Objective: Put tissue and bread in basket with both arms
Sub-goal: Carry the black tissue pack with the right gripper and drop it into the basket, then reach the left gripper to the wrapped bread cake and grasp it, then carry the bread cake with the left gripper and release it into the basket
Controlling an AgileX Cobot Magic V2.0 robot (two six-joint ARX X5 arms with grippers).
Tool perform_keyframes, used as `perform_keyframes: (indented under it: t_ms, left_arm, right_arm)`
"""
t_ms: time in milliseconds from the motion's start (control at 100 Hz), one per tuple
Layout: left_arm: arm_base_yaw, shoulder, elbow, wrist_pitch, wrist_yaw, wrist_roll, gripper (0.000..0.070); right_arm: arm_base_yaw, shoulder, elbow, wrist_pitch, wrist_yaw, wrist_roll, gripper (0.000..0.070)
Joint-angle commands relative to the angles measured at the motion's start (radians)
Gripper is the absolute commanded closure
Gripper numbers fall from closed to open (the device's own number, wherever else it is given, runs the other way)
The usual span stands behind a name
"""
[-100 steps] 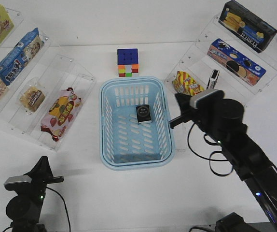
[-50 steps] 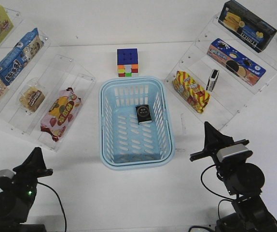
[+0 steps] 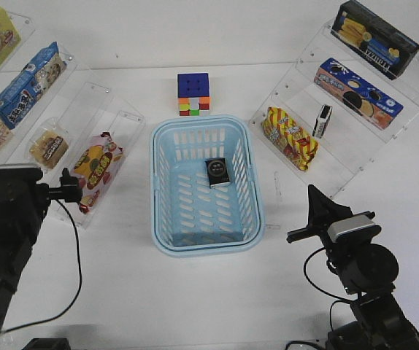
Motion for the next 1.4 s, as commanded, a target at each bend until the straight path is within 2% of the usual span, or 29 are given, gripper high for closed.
perform_keyframes:
  t_ms: [0,180,330,400,500,590,730,810,950,1040,1150,1220,1310,1390]
  left_arm:
    - [0.002,0.076,0.064,0.005,-0.023,0.076,0.0090]
    - [0.003,0.251,0.177,0.002,-0.115,0.099,0.0091]
    - [0.015,0.355,0.228,-0.003,-0.122,0.100,0.0114]
    - [0.018,0.389,0.241,0.000,-0.126,0.099,0.0233]
    - [0.023,0.414,0.246,-0.001,-0.125,0.100,0.0498]
    - [0.024,0.416,0.246,-0.006,-0.125,0.100,0.0693]
    - [0.023,0.399,0.266,-0.006,-0.122,0.103,0.0700]
    - [0.012,0.366,0.284,-0.007,-0.095,0.103,0.0700]
    - [-0.026,0.287,0.330,-0.013,0.034,0.090,0.0699]
    - [-0.062,0.230,0.350,-0.011,0.204,0.044,0.0700]
    - [-0.123,0.184,0.351,-0.002,0.430,-0.048,0.0699]
    - [-0.173,0.181,0.351,-0.007,0.536,-0.085,0.0699]
    - [-0.256,0.193,0.351,-0.012,0.613,-0.100,0.0699]
    - [-0.340,0.216,0.351,-0.009,0.632,-0.100,0.0698]
  right_arm:
    - [0.003,0.003,0.008,0.010,0.000,0.013,0.0700]
    - [0.003,0.003,0.008,0.008,0.000,0.013,0.0700]
    - [0.003,0.003,0.008,0.001,0.000,0.013,0.0700]
    - [0.003,0.003,0.008,0.000,0.000,0.013,0.0700]
    - [0.003,0.003,0.008,0.000,0.000,0.013,0.0700]
    - [0.003,0.003,0.008,0.000,0.000,0.013,0.0700]
    - [0.003,0.003,0.008,0.000,0.000,0.013,0.0700]
    - [0.003,0.003,0.008,0.000,0.000,0.013,0.0700]
    - [0.003,0.002,0.008,0.000,0.000,0.013,0.0700]
    - [0.003,0.003,0.008,0.000,0.000,0.013,0.0700]
    - [0.003,0.003,0.008,0.001,0.001,0.013,0.0700]
    - [0.003,0.003,0.008,0.000,0.001,0.013,0.0700]
    - [0.003,0.003,0.008,0.001,0.001,0.013,0.0700]
    - [0.003,0.003,0.008,0.000,0.001,0.013,0.0700]
